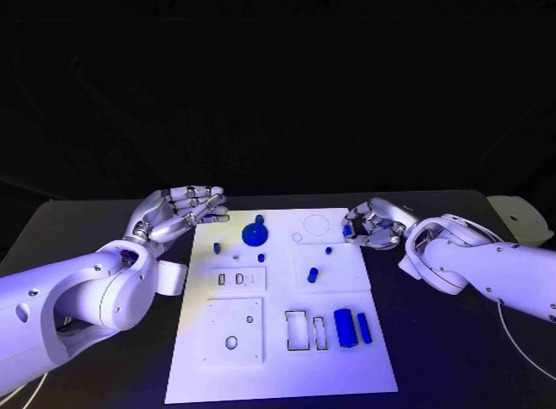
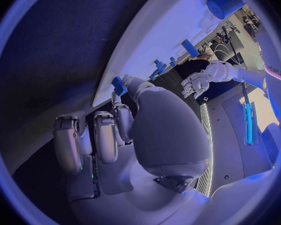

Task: Assemble the parts on the task board

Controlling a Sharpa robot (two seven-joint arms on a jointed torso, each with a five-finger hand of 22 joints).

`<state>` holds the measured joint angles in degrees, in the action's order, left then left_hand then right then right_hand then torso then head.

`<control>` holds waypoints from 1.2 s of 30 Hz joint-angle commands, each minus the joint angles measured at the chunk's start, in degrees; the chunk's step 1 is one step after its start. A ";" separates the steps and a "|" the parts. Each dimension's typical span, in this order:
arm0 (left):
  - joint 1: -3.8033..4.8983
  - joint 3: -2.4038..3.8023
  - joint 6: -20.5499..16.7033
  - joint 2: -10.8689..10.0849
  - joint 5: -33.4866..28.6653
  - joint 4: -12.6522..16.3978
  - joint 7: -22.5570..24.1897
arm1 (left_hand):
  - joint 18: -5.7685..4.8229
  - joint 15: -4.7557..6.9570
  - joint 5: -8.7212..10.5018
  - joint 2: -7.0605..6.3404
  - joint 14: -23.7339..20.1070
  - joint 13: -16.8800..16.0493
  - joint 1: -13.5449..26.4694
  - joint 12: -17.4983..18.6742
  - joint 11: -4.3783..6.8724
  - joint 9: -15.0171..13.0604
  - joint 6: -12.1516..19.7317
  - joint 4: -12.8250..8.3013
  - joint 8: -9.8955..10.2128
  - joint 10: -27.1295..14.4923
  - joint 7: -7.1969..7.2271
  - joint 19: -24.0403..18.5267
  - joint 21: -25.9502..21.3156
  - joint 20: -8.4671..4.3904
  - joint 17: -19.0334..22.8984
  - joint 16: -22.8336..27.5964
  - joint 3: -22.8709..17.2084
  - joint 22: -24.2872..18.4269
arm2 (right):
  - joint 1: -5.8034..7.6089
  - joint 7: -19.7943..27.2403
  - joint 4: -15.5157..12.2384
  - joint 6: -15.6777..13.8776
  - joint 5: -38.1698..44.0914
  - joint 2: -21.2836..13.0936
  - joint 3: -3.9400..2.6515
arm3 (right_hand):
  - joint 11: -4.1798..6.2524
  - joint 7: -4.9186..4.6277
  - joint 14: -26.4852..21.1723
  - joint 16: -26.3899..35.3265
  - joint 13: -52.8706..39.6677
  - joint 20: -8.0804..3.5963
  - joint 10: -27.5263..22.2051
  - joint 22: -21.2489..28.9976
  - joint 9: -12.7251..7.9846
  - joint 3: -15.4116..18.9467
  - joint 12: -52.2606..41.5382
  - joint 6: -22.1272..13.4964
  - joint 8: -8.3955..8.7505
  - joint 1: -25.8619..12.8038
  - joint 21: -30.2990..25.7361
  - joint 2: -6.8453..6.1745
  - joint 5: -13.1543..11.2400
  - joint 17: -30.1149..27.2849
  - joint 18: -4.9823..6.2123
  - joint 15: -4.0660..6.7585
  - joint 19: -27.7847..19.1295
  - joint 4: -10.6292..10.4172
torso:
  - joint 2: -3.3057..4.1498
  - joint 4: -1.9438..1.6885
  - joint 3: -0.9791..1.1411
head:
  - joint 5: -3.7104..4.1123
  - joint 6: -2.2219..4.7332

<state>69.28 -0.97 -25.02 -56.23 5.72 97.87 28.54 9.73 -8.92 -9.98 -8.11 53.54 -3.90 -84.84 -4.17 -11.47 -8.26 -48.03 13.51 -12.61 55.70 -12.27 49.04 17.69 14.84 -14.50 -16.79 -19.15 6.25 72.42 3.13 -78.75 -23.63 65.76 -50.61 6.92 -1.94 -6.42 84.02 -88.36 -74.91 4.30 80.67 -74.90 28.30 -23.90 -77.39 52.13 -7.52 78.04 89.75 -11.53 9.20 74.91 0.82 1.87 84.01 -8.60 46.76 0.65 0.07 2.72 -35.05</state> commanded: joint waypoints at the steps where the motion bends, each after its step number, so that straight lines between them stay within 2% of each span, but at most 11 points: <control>1: 0.06 0.04 0.61 0.09 -0.09 0.11 0.05 | 0.74 0.13 0.28 0.01 -0.46 -0.04 -0.09 0.30 0.07 0.07 0.18 -0.10 0.30 -0.02 -2.13 0.18 -0.05 0.19 -0.05 0.35 -0.24 -0.05 | -0.08 -0.27 0.10 0.10 0.16 0.09 0.02 | 0.08 0.01 5.19 -0.30 -4.75 -0.26 0.37 -15.10 0.10 -0.44 -0.28 0.60 -0.37 0.09 0.25 0.76 -0.33 11.68 -0.82 0.42 5.99 0.01 | 0.02 0.02 -0.01 | 0.02 0.03; 10: 0.06 0.04 0.61 0.04 -0.09 0.13 -0.05 | 0.74 0.12 0.28 0.05 -0.47 -0.03 -0.10 0.32 0.05 0.07 0.20 -0.11 0.32 -0.06 -2.15 0.18 -0.05 0.19 -0.07 0.37 -0.28 -0.06 | -0.10 -0.42 0.26 -0.41 0.29 0.13 0.02 | 0.41 0.55 5.22 -0.34 -5.25 -0.44 0.71 -15.10 0.87 -1.36 -0.78 4.65 -2.14 0.42 0.25 2.02 -0.63 11.83 -0.82 0.65 5.99 0.40 | -0.02 0.03 0.03 | 0.10 -0.16; 16: 0.06 0.04 0.62 0.01 -0.09 0.16 -0.06 | 0.74 0.12 0.28 0.05 -0.47 -0.03 -0.10 0.32 0.05 0.07 0.20 -0.11 0.32 -0.06 -2.15 0.18 -0.05 0.19 -0.07 0.37 -0.28 -0.06 | -0.10 -0.28 0.30 -1.15 0.32 0.17 0.02 | 0.48 0.60 5.23 -0.35 -5.28 -0.48 0.73 -15.10 0.92 -1.47 -0.80 4.86 -2.26 0.46 0.25 2.20 -0.61 11.86 -0.82 0.70 5.99 0.45 | 0.00 0.04 0.03 | 0.12 -0.15; 22: 0.06 0.04 0.63 -0.01 -0.09 0.15 -0.07 | 0.74 0.12 0.28 0.05 -0.47 -0.03 -0.10 0.32 0.05 0.07 0.20 -0.11 0.32 -0.06 -2.15 0.18 -0.05 0.19 -0.07 0.37 -0.28 -0.06 | -0.11 0.19 -0.49 -3.83 0.18 0.13 0.01 | 0.82 0.99 5.27 -0.42 -5.79 -0.71 1.22 -15.10 1.35 -1.93 -1.38 6.09 -3.07 0.40 0.25 3.39 0.05 12.03 -0.82 0.94 5.99 0.49 | -0.01 0.00 0.04 | 0.10 -0.27; 26: 0.06 0.04 0.69 0.01 -0.09 -0.02 -0.08 | 0.74 0.12 0.28 0.05 -0.47 -0.03 -0.10 0.32 0.05 0.07 0.20 -0.11 0.32 -0.06 -2.15 0.18 -0.05 0.19 -0.07 0.37 -0.28 -0.06 | -0.08 -1.16 -2.82 -6.04 0.19 -0.64 -0.11 | 1.01 1.15 5.31 -0.48 -5.86 -0.83 1.32 -15.10 1.71 -2.33 -1.44 6.58 -3.61 0.60 0.25 4.19 0.70 12.20 -0.82 1.01 5.99 0.81 | -0.15 0.04 0.00 | -0.13 -0.35; 27: 0.06 0.04 0.71 0.02 -0.09 -0.07 -0.09 | 0.74 0.12 0.28 0.05 -0.47 -0.03 -0.10 0.32 0.05 0.07 0.20 -0.11 0.32 -0.06 -2.15 0.18 -0.05 0.19 -0.07 0.37 -0.28 -0.06 | -0.02 -1.74 -3.52 -6.32 0.30 -0.87 -0.17 | 1.02 1.16 5.31 -0.48 -5.90 -0.83 1.36 -15.10 1.76 -2.39 -1.47 6.60 -3.66 0.63 0.25 4.29 0.52 12.21 -0.82 1.01 5.99 0.87 | -0.20 0.04 -0.02 | -0.16 -0.38; 28: 0.06 0.04 0.72 0.04 -0.09 -0.12 -0.09 | 0.74 0.12 0.28 0.05 -0.47 -0.03 -0.10 0.32 0.05 0.07 0.20 -0.11 0.32 -0.06 -2.15 0.18 -0.05 0.19 -0.07 0.37 -0.28 -0.06 | 0.07 -2.39 -4.29 -6.62 0.52 -1.12 -0.22 | 1.05 1.12 5.32 -0.48 -5.88 -0.86 1.33 -15.10 1.99 -2.84 -1.39 6.47 -3.88 0.68 0.25 4.77 -1.77 12.22 -0.82 1.01 5.99 1.15 | -0.19 0.05 -0.03 | -0.18 -0.38; 32: 0.06 0.04 0.86 0.21 -0.09 -0.49 -0.16 | 0.74 0.12 0.28 0.05 -0.47 -0.03 -0.10 0.32 0.05 0.07 0.20 -0.11 0.32 -0.06 -2.15 0.18 -0.05 0.19 -0.07 0.37 -0.28 -0.06 | 0.91 -5.99 -8.37 -8.13 2.20 -1.96 -0.37 | 1.05 1.18 5.29 -0.43 -5.75 -0.84 1.22 -15.10 2.19 -3.16 -1.20 6.64 -4.17 0.60 0.25 5.19 -2.25 12.11 -0.82 0.96 5.99 1.23 | -0.27 0.12 -0.13 | -0.21 -0.41; 36: 0.06 0.03 1.09 0.82 -0.09 -1.51 -0.25 | 0.74 0.10 0.27 0.12 -0.50 -0.02 -0.12 0.35 0.03 0.08 0.24 -0.17 0.35 -0.13 -2.18 0.16 -0.05 0.20 -0.12 0.41 -0.37 -0.08 | 1.47 -9.74 -12.44 -9.16 4.19 -1.99 -0.42 | 1.04 1.13 5.28 -0.42 -5.54 -0.83 1.03 -15.10 2.25 -3.27 -0.93 6.64 -4.24 0.57 0.25 5.32 -2.34 12.08 -0.82 0.95 5.99 1.26 | -0.83 0.11 -0.27 | -0.73 -0.83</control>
<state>69.27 -0.97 -25.00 -55.65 5.72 96.54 28.10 9.73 -8.71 -9.98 -8.11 53.34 -3.89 -84.84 -4.17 -11.47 -8.26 -48.03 13.35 -12.61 55.70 -12.26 49.04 17.69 14.85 -14.57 -16.57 -19.30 6.26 73.87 -1.89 -90.35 -30.43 67.03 -52.70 6.49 -1.02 -5.54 83.82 -88.59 -74.94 3.89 81.58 -74.93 29.12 -26.80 -78.65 58.13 -10.49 78.54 89.75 -6.88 7.06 74.95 0.81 2.49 84.01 -7.40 46.33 0.74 -0.08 2.27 -35.64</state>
